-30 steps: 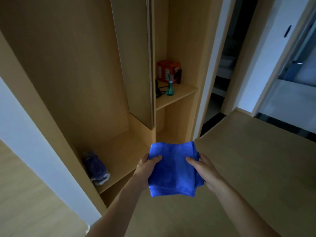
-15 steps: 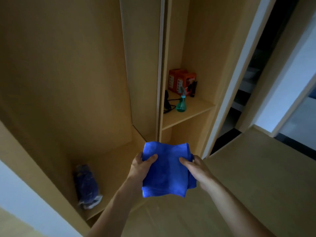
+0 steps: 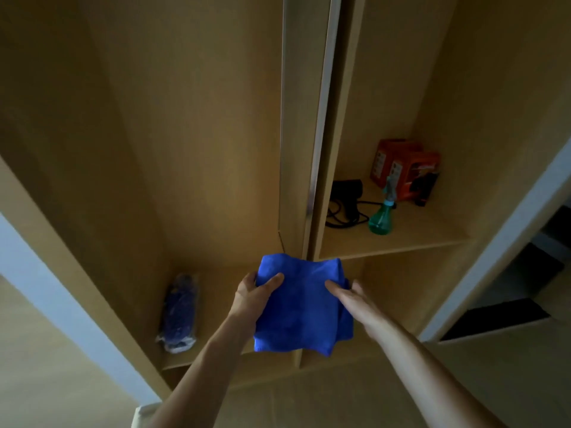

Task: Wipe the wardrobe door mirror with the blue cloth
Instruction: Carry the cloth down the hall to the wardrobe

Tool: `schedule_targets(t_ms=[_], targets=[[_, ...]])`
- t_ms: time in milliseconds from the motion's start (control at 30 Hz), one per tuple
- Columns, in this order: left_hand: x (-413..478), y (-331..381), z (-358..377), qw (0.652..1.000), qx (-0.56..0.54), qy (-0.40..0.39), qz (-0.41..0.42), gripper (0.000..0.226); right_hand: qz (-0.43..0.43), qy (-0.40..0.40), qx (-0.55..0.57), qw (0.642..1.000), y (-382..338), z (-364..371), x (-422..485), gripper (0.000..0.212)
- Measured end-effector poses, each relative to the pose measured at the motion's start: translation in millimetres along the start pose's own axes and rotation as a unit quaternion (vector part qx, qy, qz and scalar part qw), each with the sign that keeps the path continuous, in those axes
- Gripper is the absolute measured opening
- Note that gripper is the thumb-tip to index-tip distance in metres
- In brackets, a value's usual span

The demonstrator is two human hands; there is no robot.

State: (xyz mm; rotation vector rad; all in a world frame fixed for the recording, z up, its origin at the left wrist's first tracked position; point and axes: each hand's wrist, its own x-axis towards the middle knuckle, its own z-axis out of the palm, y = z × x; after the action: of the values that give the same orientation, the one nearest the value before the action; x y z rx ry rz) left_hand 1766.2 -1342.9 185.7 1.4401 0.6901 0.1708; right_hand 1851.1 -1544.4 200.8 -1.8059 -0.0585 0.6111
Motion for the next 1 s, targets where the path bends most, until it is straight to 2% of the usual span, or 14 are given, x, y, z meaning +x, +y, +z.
schedule_targets(t_ms=[100, 300, 333, 467, 600, 700, 900, 1000], targets=[[-5.5, 4.8, 15.2, 0.999, -0.004, 0.040, 0.006, 0.046, 0.008, -0.042, -0.045, 0.998, -3.7, -19.9, 19.6, 0.041], [-14.6, 16.4, 25.5, 0.992, -0.036, 0.106, 0.060, 0.058, 0.004, -0.083, -0.086, 0.993, -9.9, -28.4, 43.9, 0.081], [-14.1, 19.7, 25.7, 0.991, -0.040, 0.111, 0.070, 0.055, -0.002, -0.093, -0.096, 0.991, -12.7, -28.1, 46.9, 0.080], [-9.8, 33.8, 22.8, 0.987, -0.020, 0.113, 0.110, 0.031, -0.041, -0.111, -0.178, 0.977, -28.0, -27.0, 56.3, 0.045], [-4.9, 53.8, 19.3, 0.985, 0.023, 0.118, 0.127, 0.030, -0.084, -0.095, -0.281, 0.951, -55.9, -26.3, 59.6, 0.038], [0.1, 76.0, 20.1, 0.981, 0.052, 0.111, 0.151, 0.027, -0.137, -0.064, -0.295, 0.943, -84.8, -24.8, 60.1, 0.039], [19.1, 128.8, 29.3, 0.962, 0.128, 0.101, 0.221, 0.021, -0.258, 0.018, -0.285, 0.923, -150.1, -18.0, 58.7, 0.061], [31.2, 153.0, 39.5, 0.952, 0.156, 0.094, 0.246, 0.022, -0.281, 0.041, -0.265, 0.921, -176.0, -18.5, 61.3, 0.067]])
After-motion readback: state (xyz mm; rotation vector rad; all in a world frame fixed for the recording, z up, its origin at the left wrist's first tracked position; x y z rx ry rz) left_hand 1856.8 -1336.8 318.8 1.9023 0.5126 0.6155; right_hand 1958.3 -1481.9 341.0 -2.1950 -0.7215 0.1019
